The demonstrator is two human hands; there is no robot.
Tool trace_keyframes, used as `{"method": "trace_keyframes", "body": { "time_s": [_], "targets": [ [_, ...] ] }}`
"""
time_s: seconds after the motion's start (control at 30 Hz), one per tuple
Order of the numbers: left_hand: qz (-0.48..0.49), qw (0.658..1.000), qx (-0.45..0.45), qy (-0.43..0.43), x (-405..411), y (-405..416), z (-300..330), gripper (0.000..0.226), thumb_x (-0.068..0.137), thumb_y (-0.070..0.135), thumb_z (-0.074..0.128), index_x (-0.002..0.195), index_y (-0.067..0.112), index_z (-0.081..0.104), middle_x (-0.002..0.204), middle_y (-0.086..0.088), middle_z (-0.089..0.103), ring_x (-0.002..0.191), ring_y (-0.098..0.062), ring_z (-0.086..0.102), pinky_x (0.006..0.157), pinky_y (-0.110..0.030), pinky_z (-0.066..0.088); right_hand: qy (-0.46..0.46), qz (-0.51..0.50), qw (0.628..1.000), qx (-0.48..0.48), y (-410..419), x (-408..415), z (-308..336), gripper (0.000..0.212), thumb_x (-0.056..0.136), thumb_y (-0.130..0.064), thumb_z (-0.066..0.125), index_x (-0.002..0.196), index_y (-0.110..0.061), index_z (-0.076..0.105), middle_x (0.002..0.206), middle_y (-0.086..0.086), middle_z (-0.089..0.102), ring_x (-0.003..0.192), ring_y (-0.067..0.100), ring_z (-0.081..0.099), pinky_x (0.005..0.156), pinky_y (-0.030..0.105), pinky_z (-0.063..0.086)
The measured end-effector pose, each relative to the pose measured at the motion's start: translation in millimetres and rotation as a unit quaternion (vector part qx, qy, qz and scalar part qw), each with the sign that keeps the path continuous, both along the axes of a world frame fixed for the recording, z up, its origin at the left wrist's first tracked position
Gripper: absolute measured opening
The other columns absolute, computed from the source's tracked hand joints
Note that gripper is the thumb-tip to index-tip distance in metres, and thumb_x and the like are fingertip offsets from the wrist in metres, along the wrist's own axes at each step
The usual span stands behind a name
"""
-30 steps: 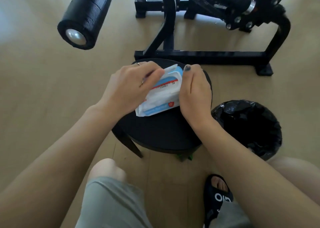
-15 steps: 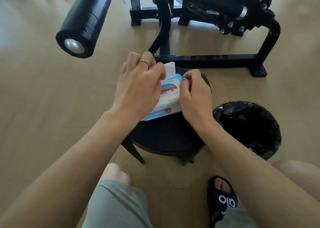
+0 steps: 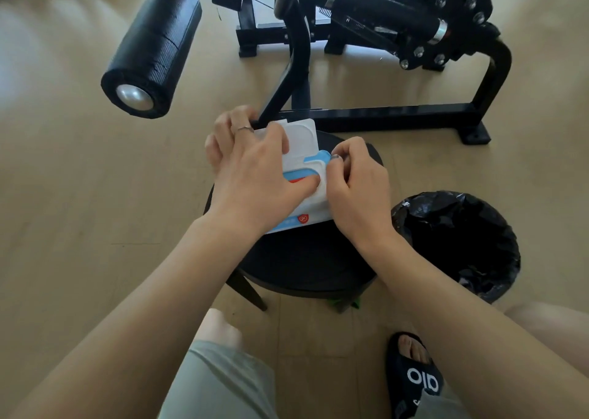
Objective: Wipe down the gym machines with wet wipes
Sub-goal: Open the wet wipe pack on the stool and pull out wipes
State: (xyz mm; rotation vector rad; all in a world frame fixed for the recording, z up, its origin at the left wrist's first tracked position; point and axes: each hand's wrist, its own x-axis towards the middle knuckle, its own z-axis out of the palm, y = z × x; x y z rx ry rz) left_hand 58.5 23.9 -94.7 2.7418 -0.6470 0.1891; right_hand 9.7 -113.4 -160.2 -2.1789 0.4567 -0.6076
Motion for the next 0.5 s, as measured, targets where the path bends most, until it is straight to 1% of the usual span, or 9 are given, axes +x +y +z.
{"method": "trace_keyframes", "body": {
  "time_s": [0.03,0.07,0.1,0.17,0.2,0.27,0.33,0.43,0.5],
  "targets": [
    [-0.004,0.998,0.017,-0.054,-3.4,-1.5,2.8,0.044,0.075,0.055,0.073,0.101,0.024,0.054,0.134,-0.006,0.035,0.125,-0.028,0.027,0.098,-0.037,0.024,0.004,0.000,1.000,-0.006,0.4,0.3,0.1,0.006,0.102,-0.021,0.049,0.097,-0.024,0.051,0.076,-0.015,0.054,0.071,0.007,0.057,0.062,0.023,0.049],
    [-0.015,0.995,0.032,-0.088,-6.3,-3.7,6.3,0.040,0.076,0.052,0.073,0.098,0.023,0.056,0.127,-0.006,0.037,0.118,-0.028,0.032,0.095,-0.037,0.027,0.006,-0.001,1.000,-0.010,0.5,0.5,0.4,0.007,0.102,-0.020,0.048,0.097,-0.023,0.051,0.077,-0.016,0.053,0.070,0.006,0.057,0.062,0.023,0.049],
    [-0.030,0.994,0.042,-0.094,-7.6,-5.7,9.7,0.035,0.078,0.049,0.073,0.095,0.022,0.059,0.124,-0.007,0.039,0.112,-0.028,0.037,0.093,-0.038,0.032,0.006,-0.002,1.000,-0.015,0.5,0.8,0.2,0.007,0.102,-0.020,0.047,0.097,-0.023,0.051,0.077,-0.017,0.053,0.071,0.006,0.057,0.063,0.023,0.049],
    [-0.044,0.997,0.038,-0.045,-5.9,-8.2,16.9,0.031,0.082,0.046,0.074,0.093,0.019,0.062,0.125,-0.009,0.041,0.105,-0.025,0.046,0.089,-0.037,0.042,0.009,-0.006,1.000,-0.024,0.8,0.8,0.2,0.008,0.102,-0.020,0.046,0.097,-0.024,0.050,0.079,-0.019,0.051,0.074,0.007,0.057,0.064,0.023,0.049],
    [-0.041,0.998,0.037,-0.018,-3.2,-9.1,19.0,0.032,0.083,0.046,0.074,0.094,0.018,0.062,0.127,-0.008,0.040,0.103,-0.024,0.048,0.087,-0.035,0.043,0.010,-0.008,1.000,-0.027,1.1,0.6,0.3,0.008,0.102,-0.020,0.046,0.096,-0.024,0.049,0.079,-0.020,0.050,0.075,0.007,0.057,0.064,0.024,0.049],
    [-0.039,0.998,0.045,0.030,2.6,-11.4,19.6,0.033,0.084,0.045,0.073,0.099,0.018,0.063,0.131,-0.007,0.040,0.105,-0.023,0.050,0.084,-0.031,0.043,0.012,-0.008,0.999,-0.032,1.7,0.6,0.3,0.008,0.102,-0.019,0.046,0.096,-0.024,0.049,0.079,-0.021,0.049,0.076,0.008,0.057,0.064,0.026,0.049],
    [-0.048,0.994,0.036,0.088,5.0,-12.2,17.1,0.026,0.087,0.043,0.070,0.099,0.021,0.066,0.127,-0.004,0.042,0.107,-0.019,0.050,0.083,-0.028,0.041,0.016,-0.003,0.999,-0.036,1.9,0.2,1.1,0.009,0.102,-0.018,0.045,0.096,-0.024,0.048,0.079,-0.020,0.049,0.076,0.007,0.057,0.064,0.025,0.048],
    [-0.055,0.987,0.019,0.153,10.6,-10.3,13.9,0.020,0.089,0.044,0.068,0.093,0.025,0.066,0.115,0.003,0.045,0.101,-0.013,0.049,0.081,-0.026,0.037,0.024,0.006,0.999,-0.036,1.3,-0.9,2.5,0.009,0.103,-0.018,0.044,0.096,-0.023,0.047,0.078,-0.019,0.047,0.072,0.004,0.053,0.060,0.016,0.036],
    [-0.054,0.982,0.019,0.179,15.7,-9.2,14.9,0.018,0.087,0.046,0.069,0.090,0.028,0.065,0.110,0.006,0.046,0.098,-0.010,0.047,0.079,-0.025,0.036,0.031,0.008,0.999,-0.033,1.3,-1.0,2.7,0.009,0.103,-0.018,0.044,0.097,-0.024,0.046,0.078,-0.019,0.047,0.072,0.003,0.052,0.059,0.013,0.032]
  ]
}}
